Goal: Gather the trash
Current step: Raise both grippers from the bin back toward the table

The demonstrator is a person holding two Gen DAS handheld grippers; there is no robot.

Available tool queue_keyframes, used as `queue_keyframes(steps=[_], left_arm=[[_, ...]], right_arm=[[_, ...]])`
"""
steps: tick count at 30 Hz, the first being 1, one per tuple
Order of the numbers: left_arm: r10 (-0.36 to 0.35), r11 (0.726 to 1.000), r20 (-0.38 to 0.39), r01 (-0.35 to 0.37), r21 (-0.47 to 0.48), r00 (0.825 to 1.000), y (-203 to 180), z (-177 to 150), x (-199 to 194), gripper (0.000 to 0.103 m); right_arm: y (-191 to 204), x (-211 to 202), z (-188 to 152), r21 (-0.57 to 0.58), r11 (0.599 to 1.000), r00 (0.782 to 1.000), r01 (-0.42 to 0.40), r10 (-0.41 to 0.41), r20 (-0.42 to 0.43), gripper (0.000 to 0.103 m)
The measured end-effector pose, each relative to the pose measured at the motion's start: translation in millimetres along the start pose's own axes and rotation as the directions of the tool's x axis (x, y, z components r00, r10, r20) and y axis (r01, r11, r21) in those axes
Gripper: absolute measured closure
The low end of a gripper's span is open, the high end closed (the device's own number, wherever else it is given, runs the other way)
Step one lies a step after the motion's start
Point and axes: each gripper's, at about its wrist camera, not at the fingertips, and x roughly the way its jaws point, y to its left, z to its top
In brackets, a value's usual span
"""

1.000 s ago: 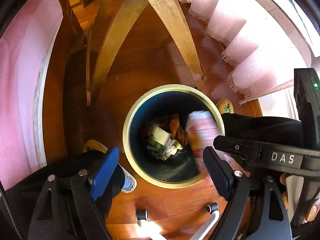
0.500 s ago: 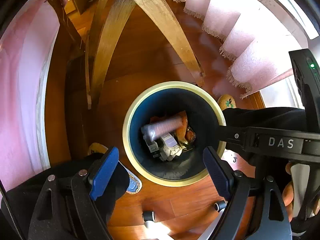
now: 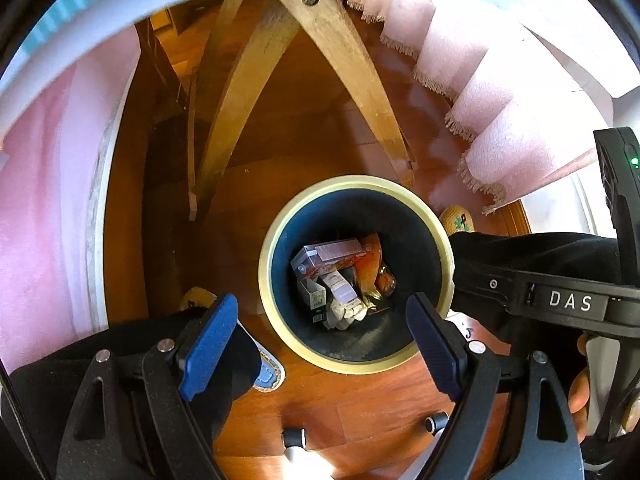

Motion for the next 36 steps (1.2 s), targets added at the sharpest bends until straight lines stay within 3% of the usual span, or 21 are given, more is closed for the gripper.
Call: queue_keyframes(steps=[10, 14, 20, 28, 36], left_arm=[[-0.010, 0.995, 0.087, 0.001, 0.103, 0.996, -20.8, -14.3, -42.3, 0.018], [-0.045, 0.993, 0.076, 0.036, 0.114, 0.996, -25.4, -19.8, -64.6, 0.018], [-0.048, 0.977, 0.086, 0.029, 0.212, 0.995, -34.6, -26.1, -104.8, 0.018], [-0.078, 0.956, 0.159, 0.029, 0.293, 0.984, -38.1, -11.7, -177.1, 0.018], [-0.093, 0.971, 0.254, 0.031, 0.238, 0.963, -11.1, 26.3, -240.4, 0.018]], right_arm=[[7.0, -34.8, -20.7, -0.085, 0.996, 0.998, 0.040, -0.036, 0.049, 0.039], [12.8, -59.6, -28.5, -0.147, 0.988, 0.996, 0.056, -0.044, 0.082, 0.039], [22.9, -106.7, -40.3, -0.263, 0.961, 0.992, 0.081, -0.051, 0.119, 0.039], [37.1, -177.0, -47.3, -0.336, 0.940, 0.980, 0.061, 0.007, 0.197, 0.039], [68.1, -243.5, -38.1, -0.402, 0.914, 0.954, 0.059, 0.066, 0.292, 0.039]])
